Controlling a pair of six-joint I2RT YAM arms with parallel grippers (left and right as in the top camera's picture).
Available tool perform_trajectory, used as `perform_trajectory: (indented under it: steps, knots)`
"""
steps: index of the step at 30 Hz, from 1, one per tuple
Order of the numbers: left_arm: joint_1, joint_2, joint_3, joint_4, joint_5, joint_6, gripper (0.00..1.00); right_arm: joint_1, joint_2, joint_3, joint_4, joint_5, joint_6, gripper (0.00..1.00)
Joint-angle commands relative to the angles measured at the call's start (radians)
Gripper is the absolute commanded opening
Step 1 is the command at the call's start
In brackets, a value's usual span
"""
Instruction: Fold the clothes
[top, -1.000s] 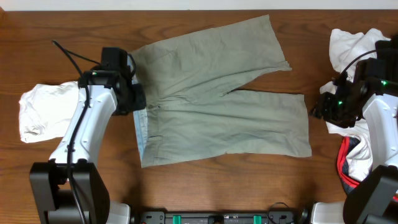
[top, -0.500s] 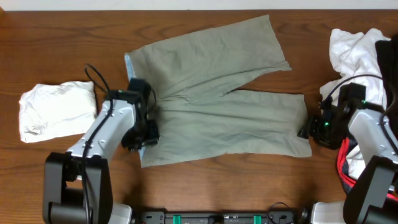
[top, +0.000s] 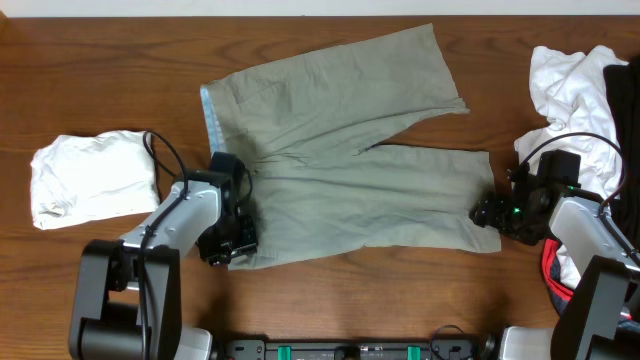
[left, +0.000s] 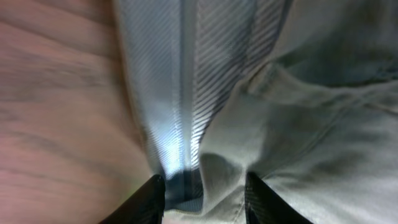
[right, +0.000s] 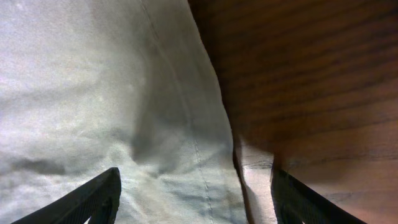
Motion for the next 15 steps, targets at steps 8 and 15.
perform_trajectory:
  steps: [8,15]
  knots:
    - [-0.001,0.010,-0.110,0.076,0.121,-0.018,0.38,-0.002,0.040,-0.047,0.020,-0.063,-0.007,0.75]
    - [0.002,0.010,-0.106,0.077,0.121,-0.018,0.05,-0.001,0.040,-0.047,0.027,-0.063,-0.007,0.59]
